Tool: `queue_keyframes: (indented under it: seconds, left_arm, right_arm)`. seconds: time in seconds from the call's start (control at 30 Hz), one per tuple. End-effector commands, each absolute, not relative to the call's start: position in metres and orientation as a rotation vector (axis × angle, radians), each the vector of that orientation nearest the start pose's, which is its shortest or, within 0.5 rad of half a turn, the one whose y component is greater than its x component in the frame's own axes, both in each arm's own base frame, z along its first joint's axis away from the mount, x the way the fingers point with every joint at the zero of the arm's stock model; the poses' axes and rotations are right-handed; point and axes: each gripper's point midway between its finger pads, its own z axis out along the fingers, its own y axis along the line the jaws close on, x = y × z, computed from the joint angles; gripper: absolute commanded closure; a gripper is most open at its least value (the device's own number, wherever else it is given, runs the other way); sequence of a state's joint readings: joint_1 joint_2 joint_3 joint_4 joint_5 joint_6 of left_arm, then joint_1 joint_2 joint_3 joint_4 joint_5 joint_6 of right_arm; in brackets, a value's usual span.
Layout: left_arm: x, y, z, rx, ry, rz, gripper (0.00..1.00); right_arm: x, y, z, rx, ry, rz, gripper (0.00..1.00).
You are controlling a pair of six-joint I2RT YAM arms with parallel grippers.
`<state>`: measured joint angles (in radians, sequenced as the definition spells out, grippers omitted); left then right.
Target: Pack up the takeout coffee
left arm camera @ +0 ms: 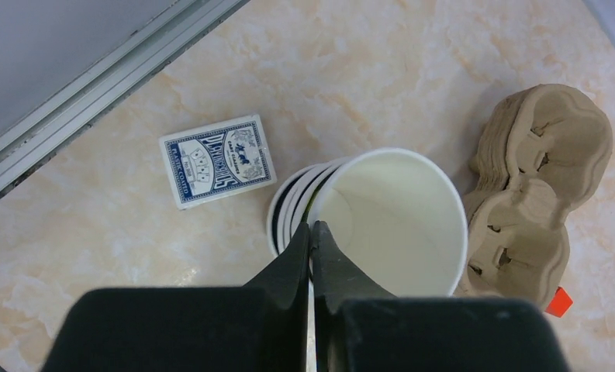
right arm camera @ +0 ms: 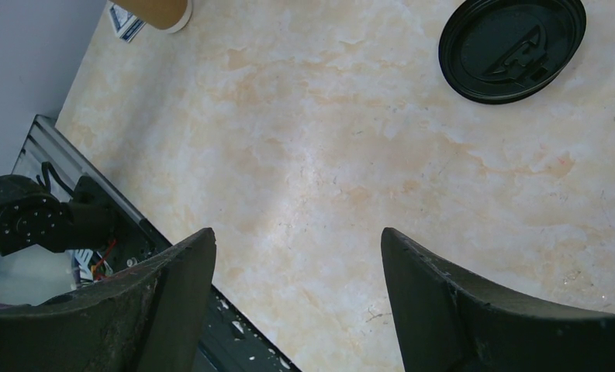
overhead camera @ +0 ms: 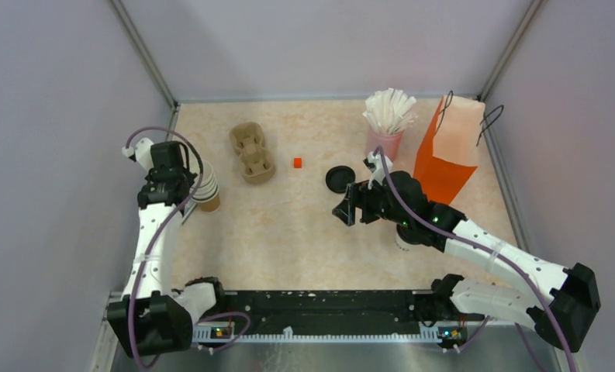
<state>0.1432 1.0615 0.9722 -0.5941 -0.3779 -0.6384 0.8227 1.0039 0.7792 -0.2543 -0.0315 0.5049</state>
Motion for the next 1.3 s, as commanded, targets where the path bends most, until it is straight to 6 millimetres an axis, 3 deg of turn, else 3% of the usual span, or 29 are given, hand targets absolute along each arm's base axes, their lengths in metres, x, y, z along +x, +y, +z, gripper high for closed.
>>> queue_keyframes:
  seconds: [0.0, 0.17, 0.33, 0.53, 0.83, 1.1, 1.2, 1.27]
  left_arm:
    - [0.312, 0.084, 0.219, -1.004, 1.915, 0.106, 1.0]
    - [0.311, 0.08, 0.234, -0.987, 1.894, 0.068, 1.0]
    - [0.31, 0.068, 0.266, -0.932, 1.827, -0.029, 1.0]
    - [0.303, 0.071, 0.262, -0.957, 1.801, -0.018, 1.0]
    - [0.299, 0.065, 0.33, -0.878, 1.668, -0.096, 1.0]
    - [0.296, 0.053, 0.35, -0.813, 1.661, -0.156, 1.0]
    - [0.297, 0.04, 0.356, -0.741, 1.675, -0.22, 1.0]
    - [0.302, 0.016, 0.36, -0.616, 1.699, -0.327, 1.0]
  right_arm:
    - [0.21, 0.268, 0.199, -0.373, 2.101, 0.851, 0.23]
    - [0.21, 0.267, 0.197, -0.37, 2.105, 0.85, 0.23]
    - [0.21, 0.269, 0.197, -0.367, 2.104, 0.858, 0.23]
    - [0.209, 0.27, 0.197, -0.37, 2.106, 0.865, 0.23]
    - [0.207, 0.268, 0.198, -0.363, 2.103, 0.87, 0.23]
    - [0.204, 0.271, 0.202, -0.37, 2.096, 0.901, 0.23]
    - [0.204, 0.268, 0.208, -0.368, 2.088, 0.895, 0.23]
    - [0.205, 0.264, 0.215, -0.358, 2.083, 0.872, 0.23]
